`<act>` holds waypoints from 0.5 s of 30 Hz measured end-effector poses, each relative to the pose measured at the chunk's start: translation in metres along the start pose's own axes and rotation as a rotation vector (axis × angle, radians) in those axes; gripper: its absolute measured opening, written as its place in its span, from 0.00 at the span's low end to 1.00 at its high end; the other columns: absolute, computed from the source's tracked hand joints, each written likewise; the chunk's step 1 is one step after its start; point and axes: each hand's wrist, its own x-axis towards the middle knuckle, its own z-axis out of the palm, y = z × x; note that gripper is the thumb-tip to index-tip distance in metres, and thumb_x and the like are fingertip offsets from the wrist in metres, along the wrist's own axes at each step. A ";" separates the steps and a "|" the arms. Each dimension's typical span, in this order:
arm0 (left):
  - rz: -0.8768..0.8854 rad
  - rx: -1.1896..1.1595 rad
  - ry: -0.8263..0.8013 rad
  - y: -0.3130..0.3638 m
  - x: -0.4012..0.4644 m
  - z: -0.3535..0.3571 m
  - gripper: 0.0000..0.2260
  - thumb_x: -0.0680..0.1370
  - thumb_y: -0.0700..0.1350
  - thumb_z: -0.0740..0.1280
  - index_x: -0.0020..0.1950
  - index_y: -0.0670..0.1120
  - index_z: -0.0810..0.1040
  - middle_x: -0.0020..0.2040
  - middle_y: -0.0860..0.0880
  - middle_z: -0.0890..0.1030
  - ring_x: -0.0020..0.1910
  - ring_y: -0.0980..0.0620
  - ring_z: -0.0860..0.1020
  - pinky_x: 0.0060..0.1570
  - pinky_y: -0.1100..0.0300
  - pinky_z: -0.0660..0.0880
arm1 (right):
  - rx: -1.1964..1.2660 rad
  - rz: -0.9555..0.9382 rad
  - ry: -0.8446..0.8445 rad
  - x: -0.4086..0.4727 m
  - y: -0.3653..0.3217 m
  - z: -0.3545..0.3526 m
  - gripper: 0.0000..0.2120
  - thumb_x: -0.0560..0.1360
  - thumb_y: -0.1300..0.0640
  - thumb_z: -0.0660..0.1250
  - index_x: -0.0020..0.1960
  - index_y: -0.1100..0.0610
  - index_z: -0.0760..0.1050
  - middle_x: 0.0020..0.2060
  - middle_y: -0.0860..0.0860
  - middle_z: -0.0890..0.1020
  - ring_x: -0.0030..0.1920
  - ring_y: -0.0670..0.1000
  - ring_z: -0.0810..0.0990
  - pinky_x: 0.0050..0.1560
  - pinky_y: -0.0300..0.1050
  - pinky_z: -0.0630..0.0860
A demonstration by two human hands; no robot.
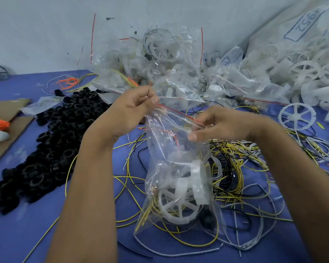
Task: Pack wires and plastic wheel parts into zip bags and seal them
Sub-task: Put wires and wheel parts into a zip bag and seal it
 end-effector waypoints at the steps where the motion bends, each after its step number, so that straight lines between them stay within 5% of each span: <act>1: 0.017 0.007 0.008 0.003 0.001 0.002 0.10 0.86 0.39 0.59 0.47 0.37 0.72 0.42 0.33 0.74 0.42 0.45 0.69 0.44 0.50 0.68 | -0.108 0.030 -0.078 0.005 -0.006 -0.007 0.18 0.73 0.39 0.71 0.39 0.54 0.81 0.32 0.57 0.71 0.34 0.50 0.69 0.40 0.48 0.67; 4: 0.050 0.067 0.020 0.003 0.006 0.011 0.12 0.87 0.39 0.56 0.45 0.39 0.69 0.34 0.47 0.74 0.33 0.58 0.70 0.36 0.60 0.68 | -0.333 0.034 -0.123 0.022 -0.022 -0.024 0.04 0.76 0.44 0.73 0.42 0.40 0.82 0.31 0.45 0.78 0.32 0.44 0.74 0.39 0.43 0.73; 6: 0.032 0.026 0.002 -0.002 0.006 0.016 0.12 0.88 0.41 0.55 0.45 0.41 0.69 0.31 0.60 0.76 0.31 0.65 0.73 0.33 0.67 0.68 | -0.329 0.007 -0.149 0.028 -0.030 -0.032 0.05 0.77 0.50 0.72 0.45 0.40 0.84 0.31 0.42 0.80 0.32 0.41 0.74 0.39 0.36 0.72; 8: -0.070 -0.110 -0.037 -0.010 0.003 0.017 0.13 0.87 0.48 0.58 0.54 0.40 0.77 0.43 0.56 0.85 0.42 0.57 0.81 0.41 0.62 0.77 | -0.259 0.040 -0.176 0.030 -0.031 -0.037 0.08 0.76 0.45 0.72 0.42 0.46 0.86 0.31 0.46 0.81 0.33 0.42 0.76 0.41 0.40 0.73; 10: -0.167 -0.230 -0.115 -0.019 -0.002 0.014 0.10 0.80 0.54 0.66 0.55 0.50 0.82 0.52 0.49 0.87 0.49 0.48 0.84 0.45 0.59 0.81 | -0.259 0.082 -0.180 0.029 -0.025 -0.039 0.17 0.74 0.37 0.68 0.35 0.48 0.84 0.26 0.44 0.76 0.29 0.41 0.72 0.38 0.37 0.70; 12: -0.217 -0.232 -0.214 -0.029 -0.006 0.012 0.04 0.74 0.49 0.73 0.47 0.51 0.82 0.52 0.47 0.87 0.51 0.48 0.85 0.46 0.61 0.82 | -0.311 0.123 -0.192 0.029 -0.017 -0.038 0.24 0.73 0.33 0.65 0.29 0.49 0.80 0.23 0.42 0.71 0.26 0.41 0.69 0.36 0.37 0.66; 15: -0.257 -0.229 -0.274 -0.040 -0.008 0.009 0.10 0.73 0.31 0.75 0.50 0.36 0.77 0.48 0.41 0.86 0.50 0.47 0.86 0.43 0.60 0.82 | -0.376 0.192 -0.190 0.025 -0.007 -0.040 0.28 0.69 0.29 0.64 0.30 0.53 0.79 0.24 0.43 0.74 0.27 0.40 0.71 0.38 0.38 0.66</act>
